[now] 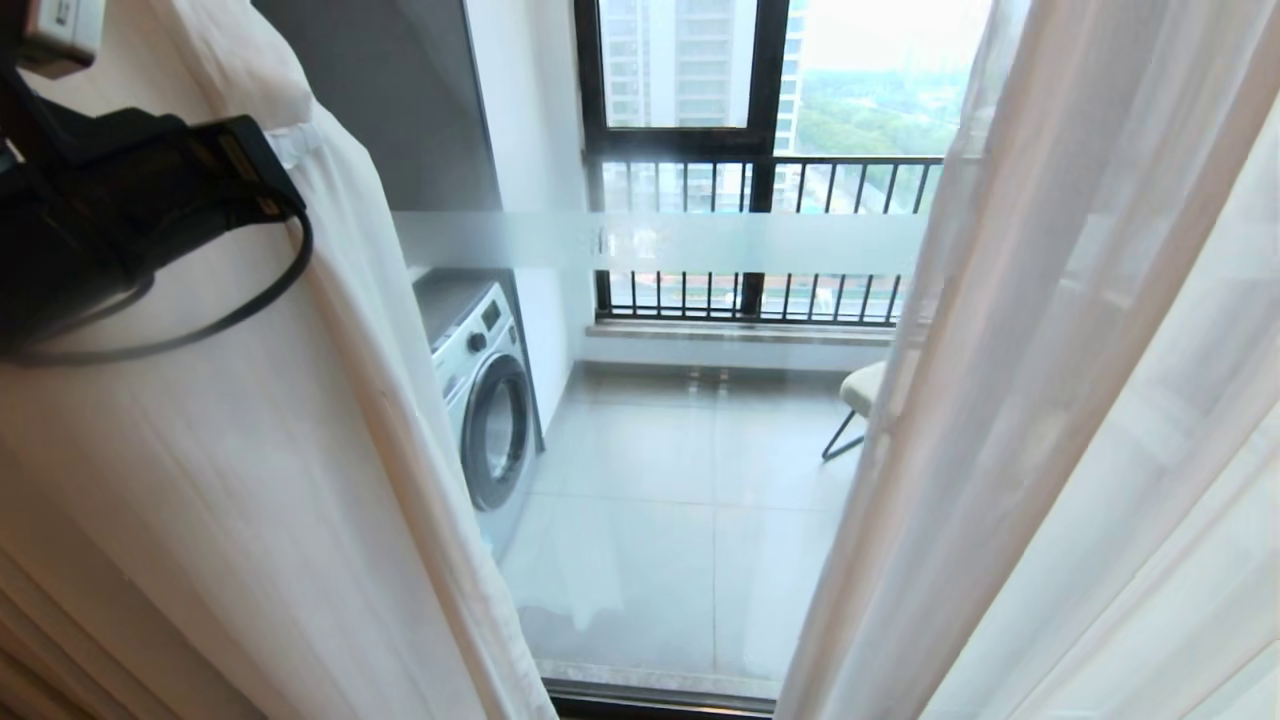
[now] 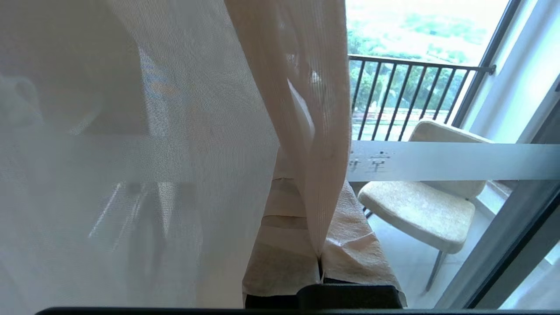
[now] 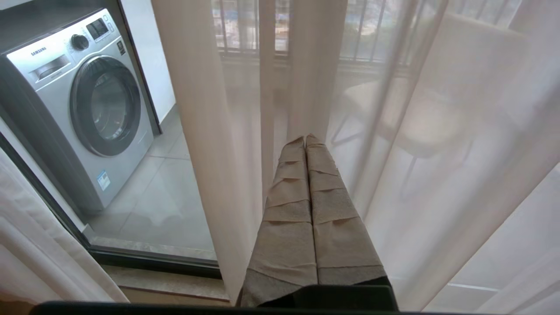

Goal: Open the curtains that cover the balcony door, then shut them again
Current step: Close the inner curtains on both sides

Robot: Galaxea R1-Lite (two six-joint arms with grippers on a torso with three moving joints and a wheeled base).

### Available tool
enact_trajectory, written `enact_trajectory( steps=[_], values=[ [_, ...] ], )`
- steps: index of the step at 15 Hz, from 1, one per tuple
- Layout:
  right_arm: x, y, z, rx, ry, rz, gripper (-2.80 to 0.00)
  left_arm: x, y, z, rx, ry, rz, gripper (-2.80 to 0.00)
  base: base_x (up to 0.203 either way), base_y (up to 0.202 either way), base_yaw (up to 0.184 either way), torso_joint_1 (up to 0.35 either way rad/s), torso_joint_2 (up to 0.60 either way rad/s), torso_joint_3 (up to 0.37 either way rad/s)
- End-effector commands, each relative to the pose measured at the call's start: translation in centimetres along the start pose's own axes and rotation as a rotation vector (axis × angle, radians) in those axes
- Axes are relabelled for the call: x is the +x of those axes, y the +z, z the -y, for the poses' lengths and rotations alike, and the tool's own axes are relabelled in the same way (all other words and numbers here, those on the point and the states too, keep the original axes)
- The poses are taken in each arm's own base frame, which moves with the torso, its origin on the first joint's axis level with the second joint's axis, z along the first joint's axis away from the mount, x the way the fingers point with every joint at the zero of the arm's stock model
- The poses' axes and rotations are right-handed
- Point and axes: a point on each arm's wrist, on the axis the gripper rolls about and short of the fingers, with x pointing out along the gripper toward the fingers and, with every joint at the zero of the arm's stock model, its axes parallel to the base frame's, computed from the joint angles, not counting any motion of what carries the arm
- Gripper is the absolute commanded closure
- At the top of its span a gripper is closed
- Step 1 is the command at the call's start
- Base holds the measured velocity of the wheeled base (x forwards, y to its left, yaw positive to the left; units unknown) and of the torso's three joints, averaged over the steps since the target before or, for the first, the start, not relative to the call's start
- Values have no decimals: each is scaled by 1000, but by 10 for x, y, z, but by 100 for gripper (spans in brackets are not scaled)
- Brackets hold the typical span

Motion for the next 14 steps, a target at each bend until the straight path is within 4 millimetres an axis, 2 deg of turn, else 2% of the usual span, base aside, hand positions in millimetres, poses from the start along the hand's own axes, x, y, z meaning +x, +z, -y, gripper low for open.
enact_trajectory(
  steps=[1,14],
  values=[
    [0,0,0,-1,1,0,0,-3,0,3,-3,-13,2,0,0,-179,-1,-2,2,5],
    [0,0,0,-1,1,1,0,-10,-1,16,-12,-60,-4,0,0,-191,3,3,2,2]
  ],
)
